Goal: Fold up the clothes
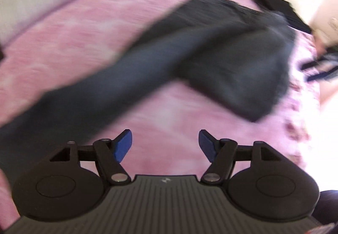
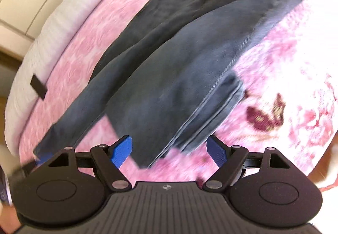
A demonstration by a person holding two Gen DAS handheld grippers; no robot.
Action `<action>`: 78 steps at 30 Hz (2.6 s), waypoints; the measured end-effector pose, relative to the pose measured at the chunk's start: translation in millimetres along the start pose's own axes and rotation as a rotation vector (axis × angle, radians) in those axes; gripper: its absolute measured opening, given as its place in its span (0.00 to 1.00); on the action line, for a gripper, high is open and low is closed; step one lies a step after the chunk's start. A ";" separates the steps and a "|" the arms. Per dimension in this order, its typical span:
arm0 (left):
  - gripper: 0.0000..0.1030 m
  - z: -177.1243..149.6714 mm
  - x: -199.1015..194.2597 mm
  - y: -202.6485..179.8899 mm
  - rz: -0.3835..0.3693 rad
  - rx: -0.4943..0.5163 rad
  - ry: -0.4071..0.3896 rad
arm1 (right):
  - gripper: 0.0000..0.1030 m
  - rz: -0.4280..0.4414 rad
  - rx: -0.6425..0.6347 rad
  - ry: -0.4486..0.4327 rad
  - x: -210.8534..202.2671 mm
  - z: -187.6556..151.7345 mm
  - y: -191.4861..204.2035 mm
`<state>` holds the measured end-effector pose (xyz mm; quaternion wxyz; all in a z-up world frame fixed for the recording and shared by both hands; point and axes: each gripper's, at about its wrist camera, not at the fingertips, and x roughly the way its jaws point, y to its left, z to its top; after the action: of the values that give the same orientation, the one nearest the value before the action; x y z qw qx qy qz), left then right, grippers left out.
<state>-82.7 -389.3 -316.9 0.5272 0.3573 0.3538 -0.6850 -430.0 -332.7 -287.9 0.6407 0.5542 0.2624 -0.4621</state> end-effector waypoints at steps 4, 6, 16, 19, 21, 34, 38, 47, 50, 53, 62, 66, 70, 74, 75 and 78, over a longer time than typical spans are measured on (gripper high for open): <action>0.67 -4.8 23.5 -48.8 -0.035 -0.046 0.058 | 0.78 0.056 -0.001 -0.008 11.7 9.8 -21.4; 0.67 -5.6 31.8 -69.5 0.043 -0.076 0.086 | 0.78 0.127 -0.048 0.019 20.4 14.1 -20.4; 0.76 -27.3 -11.5 -74.4 0.269 -0.209 0.131 | 0.75 0.290 0.000 0.117 92.0 5.2 -6.4; 0.76 -35.1 -21.7 -68.8 0.289 -0.180 0.121 | 0.38 0.274 0.069 0.071 92.5 2.3 -5.9; 0.76 -39.8 -23.4 -65.5 0.262 -0.162 0.104 | 0.17 0.280 0.075 0.049 84.4 -1.5 -1.5; 0.90 -21.5 -22.2 -95.6 -0.063 -0.193 -0.112 | 0.12 0.535 0.071 -0.110 -39.9 38.7 59.8; 0.94 -10.1 -23.7 -95.7 -0.042 -0.232 -0.176 | 0.12 0.618 0.064 -0.090 -56.8 56.5 76.9; 0.95 4.3 8.2 -72.9 0.018 -0.198 -0.169 | 0.12 0.660 0.100 -0.090 -46.1 89.3 60.4; 0.95 14.9 41.5 -76.2 -0.057 -0.192 -0.148 | 0.11 0.698 0.109 -0.093 -47.9 99.3 48.4; 0.95 33.1 73.0 -78.2 -0.117 -0.198 -0.151 | 0.11 0.753 0.106 -0.096 -59.2 115.2 37.6; 0.01 86.4 96.0 -99.9 -0.387 -0.168 -0.124 | 0.11 0.790 0.188 -0.146 -98.0 144.4 -25.7; 0.01 58.9 32.5 -87.3 -0.488 -0.110 -0.025 | 0.11 0.775 0.178 -0.113 -105.6 140.8 -35.0; 0.01 -2.0 -42.6 -53.1 -0.541 -0.036 0.212 | 0.11 0.740 0.141 0.029 -95.1 116.1 -31.0; 0.02 -58.4 -84.4 -16.7 -0.557 -0.011 0.492 | 0.11 0.618 0.071 0.247 -57.6 62.9 -21.9; 0.02 -70.2 -88.1 -8.9 -0.559 -0.012 0.549 | 0.11 0.574 0.049 0.299 -44.0 45.6 -20.5; 0.10 -96.6 -77.9 6.7 -0.528 -0.009 0.653 | 0.16 0.368 0.018 0.410 -4.7 -0.9 -27.4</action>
<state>-50.2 -270.8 -298.1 0.1955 0.4503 0.5848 -0.6458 -456.1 -329.3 -297.0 0.6425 0.6802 0.2772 -0.2184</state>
